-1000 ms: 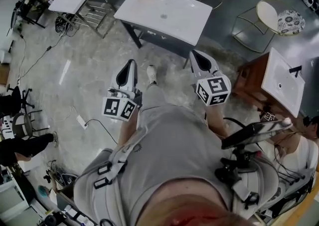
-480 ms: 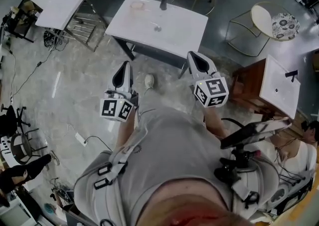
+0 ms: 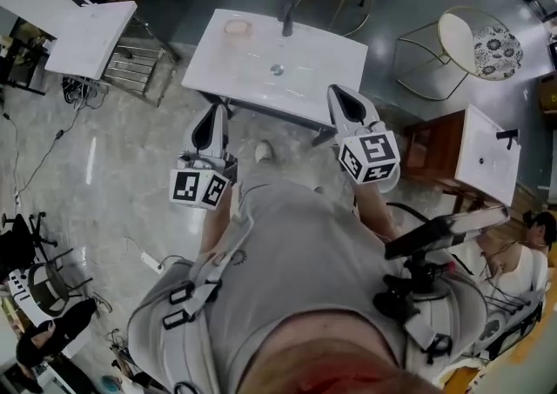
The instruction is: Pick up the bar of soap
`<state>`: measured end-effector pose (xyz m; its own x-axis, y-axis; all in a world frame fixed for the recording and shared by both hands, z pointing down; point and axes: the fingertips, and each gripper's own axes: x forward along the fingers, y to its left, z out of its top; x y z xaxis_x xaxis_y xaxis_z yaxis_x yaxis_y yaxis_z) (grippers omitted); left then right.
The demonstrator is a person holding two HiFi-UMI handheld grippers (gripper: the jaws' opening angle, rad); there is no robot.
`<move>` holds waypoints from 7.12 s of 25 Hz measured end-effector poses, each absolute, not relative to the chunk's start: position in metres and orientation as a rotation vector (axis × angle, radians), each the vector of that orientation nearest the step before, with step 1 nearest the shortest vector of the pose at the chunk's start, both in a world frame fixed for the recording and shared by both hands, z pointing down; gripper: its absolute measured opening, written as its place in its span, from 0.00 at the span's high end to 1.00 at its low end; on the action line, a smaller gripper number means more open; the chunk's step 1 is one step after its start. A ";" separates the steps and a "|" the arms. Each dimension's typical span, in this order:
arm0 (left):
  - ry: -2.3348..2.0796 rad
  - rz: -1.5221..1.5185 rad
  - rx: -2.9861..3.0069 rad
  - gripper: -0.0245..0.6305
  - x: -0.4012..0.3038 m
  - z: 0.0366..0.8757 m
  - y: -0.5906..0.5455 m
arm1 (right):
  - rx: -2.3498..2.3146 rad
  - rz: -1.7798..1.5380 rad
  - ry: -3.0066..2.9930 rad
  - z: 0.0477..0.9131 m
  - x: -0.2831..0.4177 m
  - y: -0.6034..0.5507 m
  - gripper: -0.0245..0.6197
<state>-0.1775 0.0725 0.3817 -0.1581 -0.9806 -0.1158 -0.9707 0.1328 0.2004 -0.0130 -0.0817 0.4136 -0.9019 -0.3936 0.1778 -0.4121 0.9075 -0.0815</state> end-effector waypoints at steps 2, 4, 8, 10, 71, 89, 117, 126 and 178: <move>-2.305 -0.368 2.026 0.97 -0.198 0.382 0.061 | 0.663 0.165 -2.901 0.409 -0.026 -0.091 0.96; -2.282 -0.380 2.041 0.97 -0.216 0.384 0.048 | 0.700 0.158 -2.889 0.407 -0.039 -0.101 0.96; -2.249 -0.396 2.065 0.97 -0.247 0.386 0.021 | 0.730 0.161 -2.870 0.409 -0.068 -0.119 0.96; -2.220 -0.407 2.083 0.97 -0.260 0.388 0.009 | 0.733 0.161 -2.858 0.412 -0.083 -0.126 0.96; -1.554 -0.215 2.830 0.97 -0.194 0.303 -0.178 | 1.051 0.038 -2.738 0.372 -0.051 -0.248 0.96; -1.800 -0.198 2.699 0.05 -0.181 0.272 -0.226 | 1.049 0.014 -2.786 0.361 -0.018 -0.279 0.96; -1.426 1.076 2.626 0.09 -0.364 0.411 -0.294 | 1.179 0.116 -2.677 0.397 0.003 -0.243 0.96; -1.128 1.440 2.514 0.09 -0.433 0.507 -0.335 | 1.260 0.111 -2.609 0.402 0.020 -0.231 0.96; -0.588 1.551 2.005 0.58 -0.473 0.855 -0.292 | 1.327 0.327 -2.281 0.486 0.011 -0.196 0.96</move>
<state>-0.4732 -0.2921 0.8554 0.2451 -0.0175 0.9693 -0.6294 -0.7634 0.1454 0.0111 -0.1958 0.4858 -0.4159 -0.7503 0.5139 -0.8645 0.5015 0.0325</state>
